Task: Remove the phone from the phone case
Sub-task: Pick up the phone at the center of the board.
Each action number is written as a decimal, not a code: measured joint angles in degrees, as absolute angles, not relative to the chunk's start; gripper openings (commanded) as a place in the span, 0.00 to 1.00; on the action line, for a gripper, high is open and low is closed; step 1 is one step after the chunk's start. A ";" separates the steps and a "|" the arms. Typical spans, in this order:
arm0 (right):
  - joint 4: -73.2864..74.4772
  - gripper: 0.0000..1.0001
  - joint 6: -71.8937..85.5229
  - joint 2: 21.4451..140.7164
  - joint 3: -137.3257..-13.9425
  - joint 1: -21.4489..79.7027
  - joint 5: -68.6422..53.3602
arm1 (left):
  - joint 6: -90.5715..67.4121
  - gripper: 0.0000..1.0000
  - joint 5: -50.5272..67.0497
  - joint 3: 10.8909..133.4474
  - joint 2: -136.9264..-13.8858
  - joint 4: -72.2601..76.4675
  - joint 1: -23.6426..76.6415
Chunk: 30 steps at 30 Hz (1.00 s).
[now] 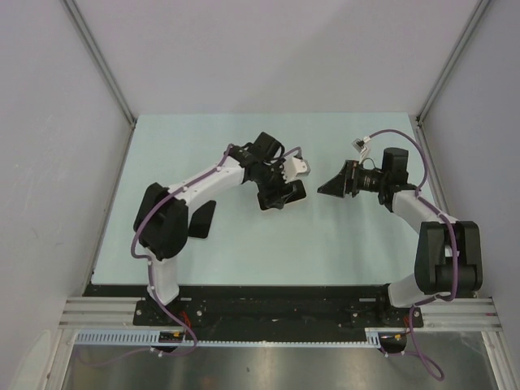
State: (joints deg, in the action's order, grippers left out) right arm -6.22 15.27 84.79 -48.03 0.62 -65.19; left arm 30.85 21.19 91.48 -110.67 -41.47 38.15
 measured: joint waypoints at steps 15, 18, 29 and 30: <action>-7.22 0.75 18.02 86.85 -48.03 1.67 -66.96 | 30.83 0.04 20.18 90.70 -105.30 -40.75 45.69; -7.22 0.72 18.00 87.35 -48.03 2.52 -67.48 | 30.83 0.04 19.46 90.70 -104.97 -40.38 46.26; -7.14 0.63 18.00 90.45 -48.03 6.15 -68.05 | 30.39 0.04 16.47 90.67 -104.95 -38.87 46.98; -7.14 0.62 18.00 90.74 -48.03 6.46 -68.05 | 30.37 0.04 16.34 90.67 -104.95 -38.68 47.09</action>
